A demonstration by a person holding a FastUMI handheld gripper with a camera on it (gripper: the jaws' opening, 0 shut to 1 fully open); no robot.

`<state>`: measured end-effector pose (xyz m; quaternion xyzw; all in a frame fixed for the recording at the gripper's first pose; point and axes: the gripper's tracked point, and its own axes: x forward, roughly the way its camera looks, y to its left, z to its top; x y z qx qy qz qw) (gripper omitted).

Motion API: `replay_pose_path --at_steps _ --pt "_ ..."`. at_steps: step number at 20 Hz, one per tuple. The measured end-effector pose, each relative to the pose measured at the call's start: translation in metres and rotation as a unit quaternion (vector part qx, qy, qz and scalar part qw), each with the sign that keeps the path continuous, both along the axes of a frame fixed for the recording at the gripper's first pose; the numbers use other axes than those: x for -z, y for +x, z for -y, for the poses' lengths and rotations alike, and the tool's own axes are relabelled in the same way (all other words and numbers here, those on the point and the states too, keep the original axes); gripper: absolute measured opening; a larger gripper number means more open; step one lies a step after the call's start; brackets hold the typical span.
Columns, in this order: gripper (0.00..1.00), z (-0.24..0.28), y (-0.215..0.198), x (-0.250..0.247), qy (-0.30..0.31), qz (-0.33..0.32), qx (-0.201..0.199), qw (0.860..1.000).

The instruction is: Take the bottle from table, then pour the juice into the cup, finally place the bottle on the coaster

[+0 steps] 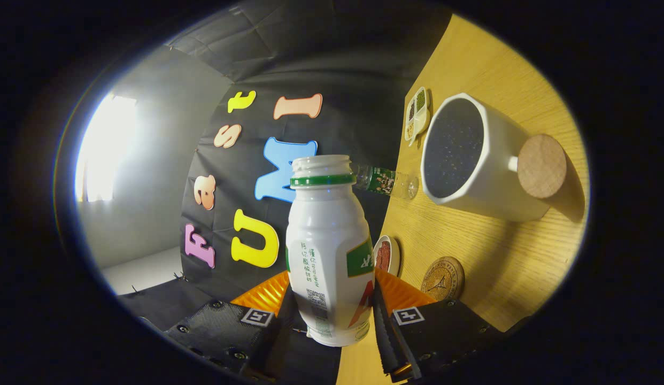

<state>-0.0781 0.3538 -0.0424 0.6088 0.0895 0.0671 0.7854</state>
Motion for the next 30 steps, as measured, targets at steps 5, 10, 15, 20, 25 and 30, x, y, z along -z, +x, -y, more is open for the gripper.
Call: replay_pose_path --at_steps 5,10,15,20,25,30 --pt "0.66 0.002 -0.002 -0.005 0.054 0.001 0.005 0.999" --pt "0.66 0.004 0.001 -0.012 0.095 0.004 0.009 0.995" --pt "0.66 0.005 0.0 -0.018 0.123 0.009 0.013 0.992" --pt "0.66 0.007 -0.001 -0.022 0.148 0.012 0.018 0.989" --pt "0.66 0.008 0.0 -0.025 0.161 0.015 0.019 0.987" --pt "0.66 0.005 0.003 -0.026 0.163 0.021 0.015 0.986"
